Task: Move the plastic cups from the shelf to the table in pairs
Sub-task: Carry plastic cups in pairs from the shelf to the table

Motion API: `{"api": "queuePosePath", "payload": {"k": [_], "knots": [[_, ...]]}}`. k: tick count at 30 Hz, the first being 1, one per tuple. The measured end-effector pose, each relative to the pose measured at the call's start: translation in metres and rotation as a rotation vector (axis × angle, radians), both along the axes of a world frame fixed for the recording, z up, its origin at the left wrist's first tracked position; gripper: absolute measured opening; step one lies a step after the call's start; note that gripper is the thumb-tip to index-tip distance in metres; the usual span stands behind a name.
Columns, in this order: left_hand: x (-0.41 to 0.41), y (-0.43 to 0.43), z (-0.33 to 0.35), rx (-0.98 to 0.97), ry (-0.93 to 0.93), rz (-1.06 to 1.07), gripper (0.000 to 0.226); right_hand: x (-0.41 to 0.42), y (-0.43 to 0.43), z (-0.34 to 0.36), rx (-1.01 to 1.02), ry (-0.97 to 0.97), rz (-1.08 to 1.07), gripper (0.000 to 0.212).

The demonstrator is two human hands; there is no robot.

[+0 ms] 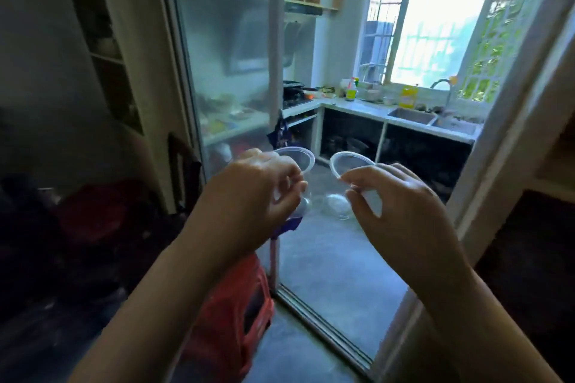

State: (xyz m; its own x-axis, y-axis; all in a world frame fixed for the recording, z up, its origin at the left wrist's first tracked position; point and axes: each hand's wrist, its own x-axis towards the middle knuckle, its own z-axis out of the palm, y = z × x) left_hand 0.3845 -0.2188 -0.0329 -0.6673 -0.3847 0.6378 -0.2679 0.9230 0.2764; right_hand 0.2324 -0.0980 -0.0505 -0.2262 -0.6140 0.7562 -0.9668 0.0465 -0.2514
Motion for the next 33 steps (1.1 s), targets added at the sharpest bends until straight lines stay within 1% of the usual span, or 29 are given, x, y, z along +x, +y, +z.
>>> {"api": "queuePosePath", "payload": {"k": [4,8,12,15,19,23,28,33], "knots": [[0.101,-0.035,-0.021,0.031,0.004,0.163,0.015,0.078,-0.06,-0.018,0.054,-0.018,0.187,0.017],[0.191,-0.053,-0.034,0.093,0.029,0.344,0.015,0.153,-0.112,-0.03,0.133,-0.018,0.356,0.016],[0.261,-0.066,-0.046,0.103,0.031,0.542,0.013,0.215,-0.156,-0.039,0.201,0.006,0.505,0.016],[0.299,-0.076,-0.056,0.116,0.016,0.655,0.014,0.255,-0.186,-0.046,0.216,0.014,0.611,0.014],[0.338,-0.101,-0.07,0.151,0.001,0.758,0.016,0.296,-0.23,-0.058,0.229,0.028,0.718,0.013],[0.36,-0.143,-0.086,0.153,-0.037,0.838,0.016,0.318,-0.284,-0.071,0.228,0.021,0.815,0.013],[0.368,-0.217,-0.096,0.139,-0.061,0.903,0.013,0.323,-0.367,-0.08,0.244,0.033,0.854,0.012],[0.364,-0.304,-0.094,0.136,-0.106,0.921,0.013,0.319,-0.452,-0.077,0.248,0.036,0.893,0.014]]}}
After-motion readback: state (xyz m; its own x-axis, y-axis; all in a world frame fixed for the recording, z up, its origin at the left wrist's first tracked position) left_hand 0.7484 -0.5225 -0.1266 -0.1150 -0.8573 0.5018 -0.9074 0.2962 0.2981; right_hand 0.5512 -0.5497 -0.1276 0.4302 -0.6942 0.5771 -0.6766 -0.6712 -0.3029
